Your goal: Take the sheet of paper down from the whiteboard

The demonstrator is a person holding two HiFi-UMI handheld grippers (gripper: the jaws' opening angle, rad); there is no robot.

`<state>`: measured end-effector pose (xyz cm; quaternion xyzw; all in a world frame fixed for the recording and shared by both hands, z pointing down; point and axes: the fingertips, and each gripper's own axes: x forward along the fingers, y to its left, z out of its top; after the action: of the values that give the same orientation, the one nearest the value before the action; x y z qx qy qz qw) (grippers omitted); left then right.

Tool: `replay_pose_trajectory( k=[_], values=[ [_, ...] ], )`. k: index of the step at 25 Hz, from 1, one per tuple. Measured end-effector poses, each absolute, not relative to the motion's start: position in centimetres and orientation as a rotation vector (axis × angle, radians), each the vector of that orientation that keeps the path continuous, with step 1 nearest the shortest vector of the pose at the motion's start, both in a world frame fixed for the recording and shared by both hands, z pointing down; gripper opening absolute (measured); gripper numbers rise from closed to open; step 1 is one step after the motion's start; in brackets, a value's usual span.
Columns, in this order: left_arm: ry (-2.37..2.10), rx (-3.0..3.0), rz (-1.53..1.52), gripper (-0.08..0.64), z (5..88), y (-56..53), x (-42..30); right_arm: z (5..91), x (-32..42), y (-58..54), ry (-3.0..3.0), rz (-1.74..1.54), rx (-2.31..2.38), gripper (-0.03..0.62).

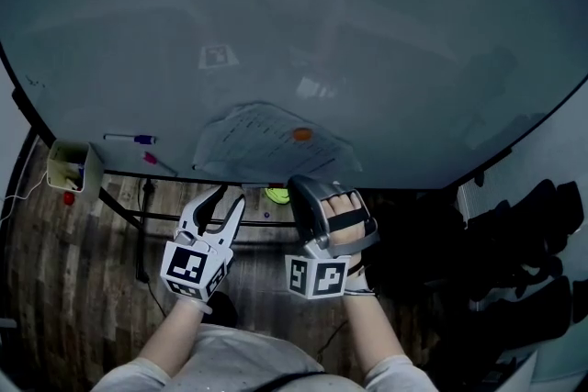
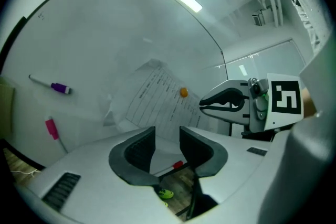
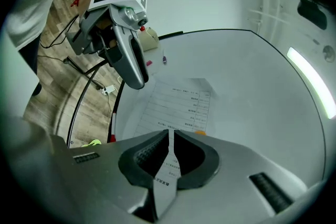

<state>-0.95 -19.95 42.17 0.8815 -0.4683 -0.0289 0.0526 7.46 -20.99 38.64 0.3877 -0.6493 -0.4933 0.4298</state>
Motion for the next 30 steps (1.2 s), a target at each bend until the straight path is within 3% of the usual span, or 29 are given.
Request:
replay_pose_trajectory(
  k=[4, 8, 27, 30],
  values=[
    [-1.537, 2.579, -0.022, 0.218, 43.4, -21.3, -2.7, 38.4, 7.3, -21.6, -1.595, -1.265, 0.951, 0.025],
    [-1.592, 2.517, -0.020, 0.269, 43.8, -22.6, -3.7, 38.1, 7.7, -22.2, -1.586, -1.276, 0.947, 0.078],
    [-1.522, 2.489, -0.152, 0.272, 42.9, -25.4, -5.2, 35.0, 7.8, -25.2, -1.478, -1.326, 0.987, 0.196],
    [-1.507, 2.483, -0.180, 0.216, 42.9, -25.6, -5.1, 35.2, 8.1, -26.1, -1.460, -1.302, 0.983, 0.198]
  ],
)
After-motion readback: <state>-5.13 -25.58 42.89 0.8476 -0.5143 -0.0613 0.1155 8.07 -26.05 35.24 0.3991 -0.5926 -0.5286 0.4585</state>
